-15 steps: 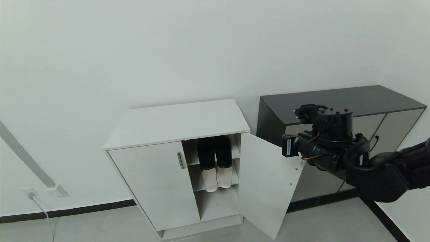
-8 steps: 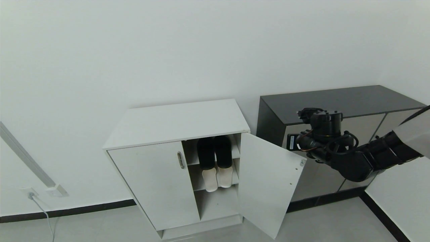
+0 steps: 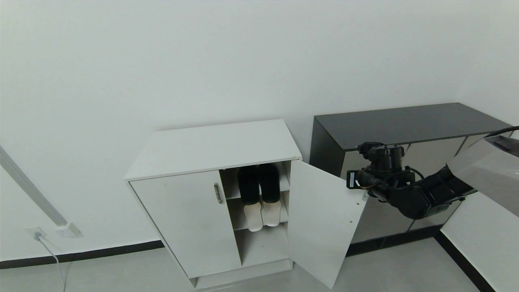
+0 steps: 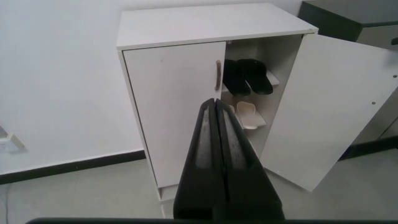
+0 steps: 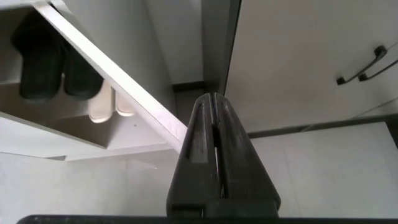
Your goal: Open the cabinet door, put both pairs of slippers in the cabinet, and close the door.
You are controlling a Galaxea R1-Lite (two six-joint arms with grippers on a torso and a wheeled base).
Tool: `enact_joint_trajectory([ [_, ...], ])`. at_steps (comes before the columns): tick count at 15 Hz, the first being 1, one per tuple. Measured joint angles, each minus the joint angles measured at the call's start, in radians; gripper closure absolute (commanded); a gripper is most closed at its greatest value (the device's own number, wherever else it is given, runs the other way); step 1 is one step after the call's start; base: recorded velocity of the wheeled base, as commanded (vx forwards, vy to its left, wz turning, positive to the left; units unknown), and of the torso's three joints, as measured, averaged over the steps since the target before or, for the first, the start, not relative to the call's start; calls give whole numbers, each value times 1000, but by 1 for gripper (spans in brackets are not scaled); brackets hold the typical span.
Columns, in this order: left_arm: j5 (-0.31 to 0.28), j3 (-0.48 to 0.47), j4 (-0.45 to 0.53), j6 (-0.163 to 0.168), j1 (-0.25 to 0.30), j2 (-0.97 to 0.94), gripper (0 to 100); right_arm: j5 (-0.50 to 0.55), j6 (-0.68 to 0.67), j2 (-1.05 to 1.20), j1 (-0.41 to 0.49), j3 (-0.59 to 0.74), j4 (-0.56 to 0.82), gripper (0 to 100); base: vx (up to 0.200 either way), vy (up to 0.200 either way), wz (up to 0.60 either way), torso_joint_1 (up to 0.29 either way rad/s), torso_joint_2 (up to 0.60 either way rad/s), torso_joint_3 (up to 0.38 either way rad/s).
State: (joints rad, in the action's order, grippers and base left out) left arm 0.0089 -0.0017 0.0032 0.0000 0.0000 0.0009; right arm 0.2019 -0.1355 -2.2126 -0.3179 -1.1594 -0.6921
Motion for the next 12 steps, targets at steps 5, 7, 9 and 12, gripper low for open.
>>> enact_joint_trajectory([
  [5,0,0,0,0,0,0,100,2,2,-28,6,-8,-1,100,0,0,0,0,0,0],
  [7,0,0,0,0,0,0,100,2,3,-31,6,-8,0,100,0,0,0,0,0,0],
  [9,0,0,0,0,0,0,100,2,2,-32,3,-5,0,100,0,0,0,0,0,0],
  [12,0,0,0,0,0,0,100,9,3,-34,-3,-3,1,100,0,0,0,0,0,0],
])
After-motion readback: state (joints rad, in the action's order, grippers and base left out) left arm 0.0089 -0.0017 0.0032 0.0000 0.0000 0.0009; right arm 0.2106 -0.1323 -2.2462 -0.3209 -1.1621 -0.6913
